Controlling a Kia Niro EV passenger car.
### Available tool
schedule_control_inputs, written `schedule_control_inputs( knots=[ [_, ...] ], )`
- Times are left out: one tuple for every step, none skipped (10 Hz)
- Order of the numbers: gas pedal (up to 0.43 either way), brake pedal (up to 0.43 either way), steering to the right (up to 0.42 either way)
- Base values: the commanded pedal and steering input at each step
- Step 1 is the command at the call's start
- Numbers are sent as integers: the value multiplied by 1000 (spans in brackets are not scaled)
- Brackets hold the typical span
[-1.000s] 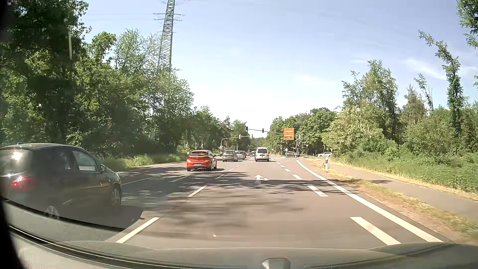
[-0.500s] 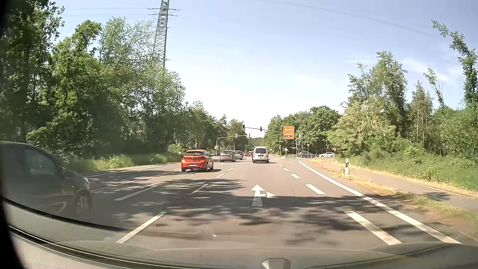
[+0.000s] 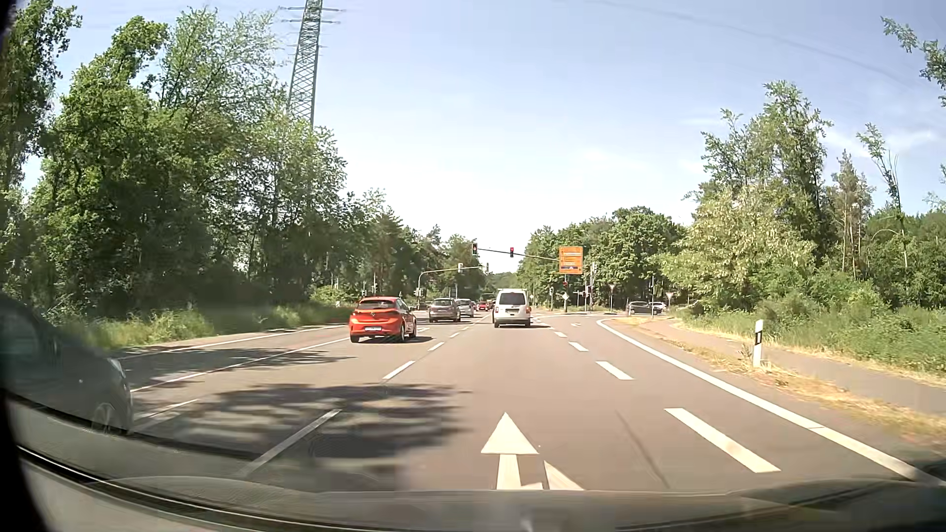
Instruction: Follow the waypoints while adhering to traffic rules and regulations
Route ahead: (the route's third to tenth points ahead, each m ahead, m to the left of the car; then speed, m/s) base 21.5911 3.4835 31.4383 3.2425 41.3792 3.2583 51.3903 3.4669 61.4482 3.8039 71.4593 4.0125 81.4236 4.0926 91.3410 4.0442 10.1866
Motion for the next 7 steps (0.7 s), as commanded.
schedule_control_inputs(
  knots=[
    [0, 268, 9],
    [0, 274, 9],
    [0, 274, 9],
    [0, 280, 9],
    [0, 280, 9],
    [0, 293, 9],
    [0, 293, 9]
  ],
)
